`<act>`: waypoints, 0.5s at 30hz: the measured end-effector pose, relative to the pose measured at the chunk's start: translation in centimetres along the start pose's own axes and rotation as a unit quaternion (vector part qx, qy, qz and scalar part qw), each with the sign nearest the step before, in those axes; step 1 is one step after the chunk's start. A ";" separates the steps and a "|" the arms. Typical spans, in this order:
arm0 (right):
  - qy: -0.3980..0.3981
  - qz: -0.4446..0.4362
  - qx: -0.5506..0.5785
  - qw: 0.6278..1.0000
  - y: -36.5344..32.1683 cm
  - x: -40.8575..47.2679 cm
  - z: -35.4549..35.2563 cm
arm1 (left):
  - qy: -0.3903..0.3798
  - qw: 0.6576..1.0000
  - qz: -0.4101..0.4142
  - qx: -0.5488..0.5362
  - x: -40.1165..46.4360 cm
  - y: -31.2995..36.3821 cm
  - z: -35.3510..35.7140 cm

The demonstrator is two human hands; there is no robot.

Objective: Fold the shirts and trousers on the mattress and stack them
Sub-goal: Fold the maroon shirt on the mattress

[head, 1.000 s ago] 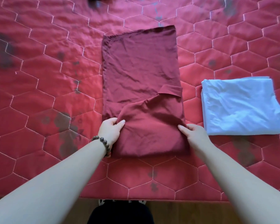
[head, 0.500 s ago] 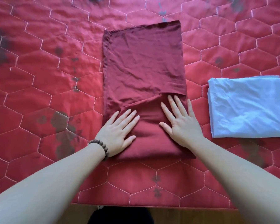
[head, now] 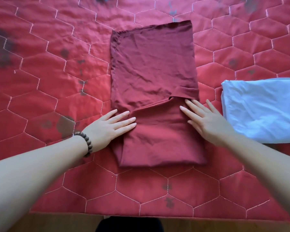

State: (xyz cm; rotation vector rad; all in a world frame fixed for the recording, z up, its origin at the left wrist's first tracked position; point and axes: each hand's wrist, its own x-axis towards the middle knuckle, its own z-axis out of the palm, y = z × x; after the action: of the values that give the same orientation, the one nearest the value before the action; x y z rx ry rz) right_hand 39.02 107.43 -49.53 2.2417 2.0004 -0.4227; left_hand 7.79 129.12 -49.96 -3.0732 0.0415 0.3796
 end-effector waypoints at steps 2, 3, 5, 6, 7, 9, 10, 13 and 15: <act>0.006 -0.039 -0.071 0.997 1.7 -1.7 -0.8 | -0.010 0.999 0.033 0.036 -0.3 -1.1 -0.2; 0.003 -0.049 -0.108 0.993 2.5 -2.6 -1.2 | -0.017 0.998 0.047 0.050 -0.4 -1.6 -0.3; -0.011 -0.082 -0.151 0.985 3.1 -3.4 -1.8 | -0.038 0.995 0.073 0.061 -0.2 -2.4 -0.6; -0.015 -0.103 -0.167 0.980 3.0 -3.2 -2.0 | -0.044 0.994 0.080 0.060 -0.1 -2.5 -0.5; -0.015 -0.121 -0.178 0.976 2.7 -2.8 -2.1 | -0.056 0.994 0.080 0.048 0.0 -2.5 -0.5; -0.026 -0.138 -0.170 0.975 2.2 -1.7 -1.9 | -0.091 0.993 0.069 0.007 0.3 -2.4 -0.2; -0.029 -0.140 -0.163 0.976 2.0 -1.1 -1.6 | -0.105 0.993 0.057 -0.013 0.5 -2.2 0.1; -0.093 -0.122 -0.086 0.984 2.5 0.4 -1.5 | -0.110 0.990 0.011 -0.084 0.6 -1.6 0.5; -0.140 -0.099 -0.045 0.984 2.6 1.0 -2.0 | -0.103 0.979 -0.022 -0.174 0.7 -1.3 -0.7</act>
State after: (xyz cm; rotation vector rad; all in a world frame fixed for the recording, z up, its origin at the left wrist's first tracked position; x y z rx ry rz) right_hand 41.99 108.61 -48.15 1.8201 2.0516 -0.6164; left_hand 8.65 130.32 -49.36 -3.3444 -0.1121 0.7764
